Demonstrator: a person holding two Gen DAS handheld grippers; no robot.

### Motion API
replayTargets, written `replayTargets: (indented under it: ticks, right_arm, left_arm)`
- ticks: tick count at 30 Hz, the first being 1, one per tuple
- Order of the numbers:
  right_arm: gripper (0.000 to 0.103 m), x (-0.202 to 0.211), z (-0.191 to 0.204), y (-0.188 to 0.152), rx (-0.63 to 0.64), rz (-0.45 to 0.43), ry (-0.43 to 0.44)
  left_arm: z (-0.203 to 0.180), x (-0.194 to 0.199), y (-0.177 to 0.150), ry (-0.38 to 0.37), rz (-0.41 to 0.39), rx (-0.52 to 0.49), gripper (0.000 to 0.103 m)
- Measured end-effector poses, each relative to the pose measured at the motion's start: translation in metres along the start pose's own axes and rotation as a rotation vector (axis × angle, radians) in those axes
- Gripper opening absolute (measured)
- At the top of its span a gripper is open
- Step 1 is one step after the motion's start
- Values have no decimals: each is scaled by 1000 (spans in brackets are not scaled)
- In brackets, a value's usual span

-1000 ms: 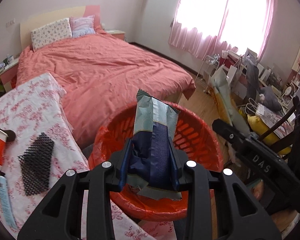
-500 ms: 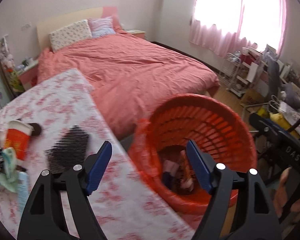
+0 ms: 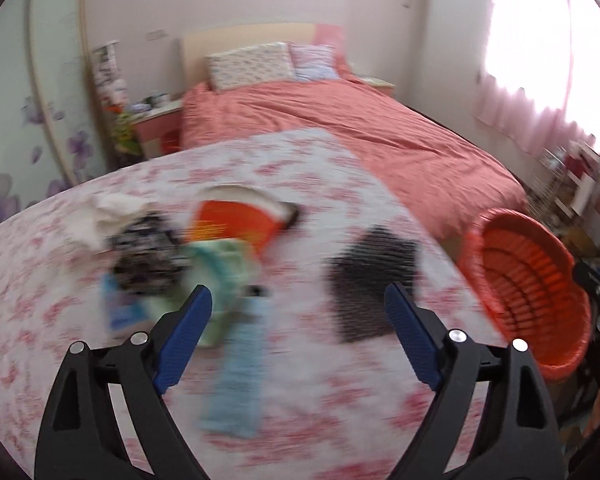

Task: Collect trash
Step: 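Return to the table and grasp the blue tube with the right tool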

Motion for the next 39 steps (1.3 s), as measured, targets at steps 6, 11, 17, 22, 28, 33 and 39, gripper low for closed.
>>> replayTargets:
  ticks: [6,11,17,22,28,33,39]
  right_arm:
    - [85,-5,62,-18,80,41,72]
    - [85,-11,121,-36,138,76,141]
    - [73,-26,196,-60,198,139,222]
    - [59,-47,249,-83,244,207,255]
    - [40,-67,275,-99,272,259,221]
    - [28,-70,268,-103,285,259,177]
    - [28,-71,243,-95,232,255,143]
  left_arm:
    - [78,2,-19,121,23,81,90]
    - [126,1,-36,181,43,149,97]
    - [169,7,-52,205,50,227,101]
    - [194,9,-63,226,57,253,101]
    - [207,8,-71,212,59,263,101]
    - [196,0,-68,162,62,251,101]
    - [160,-16,-55,106,61,192,101]
Point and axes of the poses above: each gripper's, at about its wrist camera, not at the fingertips, and x roughly against the way its jaws point, z to its left, y to its top, the point moved 8 cm from there along -x, roughly the way its jaws point, and after that the axes turned 4 degrees about -x, right-handed, at the moved point
